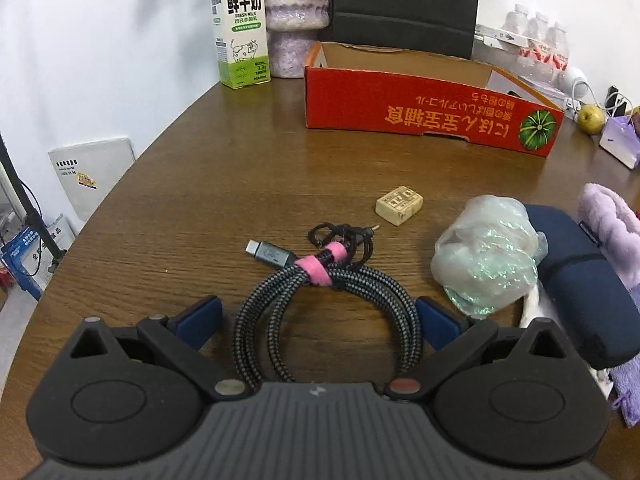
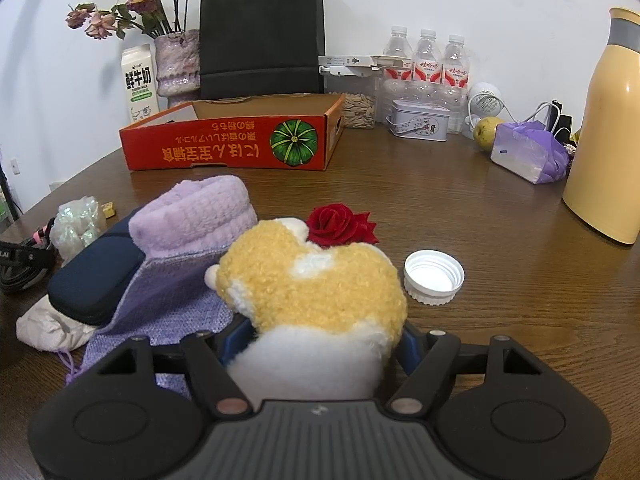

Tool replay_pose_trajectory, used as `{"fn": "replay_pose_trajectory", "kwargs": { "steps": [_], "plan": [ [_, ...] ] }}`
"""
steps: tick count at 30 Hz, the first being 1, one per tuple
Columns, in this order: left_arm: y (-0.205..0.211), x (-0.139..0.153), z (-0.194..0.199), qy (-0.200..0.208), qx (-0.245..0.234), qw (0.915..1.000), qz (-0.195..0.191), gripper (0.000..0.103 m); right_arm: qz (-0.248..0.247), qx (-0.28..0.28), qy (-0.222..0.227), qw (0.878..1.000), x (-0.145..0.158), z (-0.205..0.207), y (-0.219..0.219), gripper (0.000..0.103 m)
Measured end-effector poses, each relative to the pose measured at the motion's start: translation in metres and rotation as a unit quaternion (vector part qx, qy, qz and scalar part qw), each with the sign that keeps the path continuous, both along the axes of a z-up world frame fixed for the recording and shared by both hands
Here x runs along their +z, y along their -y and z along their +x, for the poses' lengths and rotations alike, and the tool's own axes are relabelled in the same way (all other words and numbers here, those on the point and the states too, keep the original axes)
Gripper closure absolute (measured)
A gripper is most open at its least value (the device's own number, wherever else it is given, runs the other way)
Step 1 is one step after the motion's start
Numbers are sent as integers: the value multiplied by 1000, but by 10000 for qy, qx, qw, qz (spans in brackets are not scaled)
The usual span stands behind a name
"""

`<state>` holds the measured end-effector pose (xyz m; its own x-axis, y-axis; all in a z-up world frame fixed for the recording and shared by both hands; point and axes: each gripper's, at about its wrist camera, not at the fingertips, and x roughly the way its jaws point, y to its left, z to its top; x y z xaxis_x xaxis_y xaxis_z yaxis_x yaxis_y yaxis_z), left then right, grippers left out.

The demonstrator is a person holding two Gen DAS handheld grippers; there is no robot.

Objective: Organize objects
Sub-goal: 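Grasp the black braided cable with the left tool while the right tool grasps the white-and-yellow plush toy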

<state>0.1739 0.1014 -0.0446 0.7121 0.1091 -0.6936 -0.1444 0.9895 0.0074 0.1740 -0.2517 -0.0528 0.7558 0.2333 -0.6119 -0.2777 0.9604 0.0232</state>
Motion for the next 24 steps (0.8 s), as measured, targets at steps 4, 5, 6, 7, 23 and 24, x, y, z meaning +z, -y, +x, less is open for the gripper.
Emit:
{"fn": "replay_pose_trajectory", "kwargs": {
  "steps": [4, 5, 6, 7, 23, 24],
  "plan": [
    [0, -2, -2, 124, 72, 9999, 28, 0, 3, 0, 0, 10000, 0, 0, 0, 32],
    [0, -2, -2, 128, 81, 9999, 27, 0, 4, -1, -1, 10000, 0, 0, 0, 32],
    [0, -2, -1, 135, 85, 9999, 29, 0, 3, -1, -1, 10000, 0, 0, 0, 32],
    [0, -2, -1, 153, 94, 9998, 31, 0, 2, -2, 0, 10000, 0, 0, 0, 32],
    [17, 1, -27, 672, 206, 9975, 4, 18, 82, -7, -3, 10000, 0, 1, 1, 32],
    [18, 2, -28, 723, 215, 9971, 33, 18, 100, -10, -1, 9999, 0, 1, 2, 32]
  ]
}}
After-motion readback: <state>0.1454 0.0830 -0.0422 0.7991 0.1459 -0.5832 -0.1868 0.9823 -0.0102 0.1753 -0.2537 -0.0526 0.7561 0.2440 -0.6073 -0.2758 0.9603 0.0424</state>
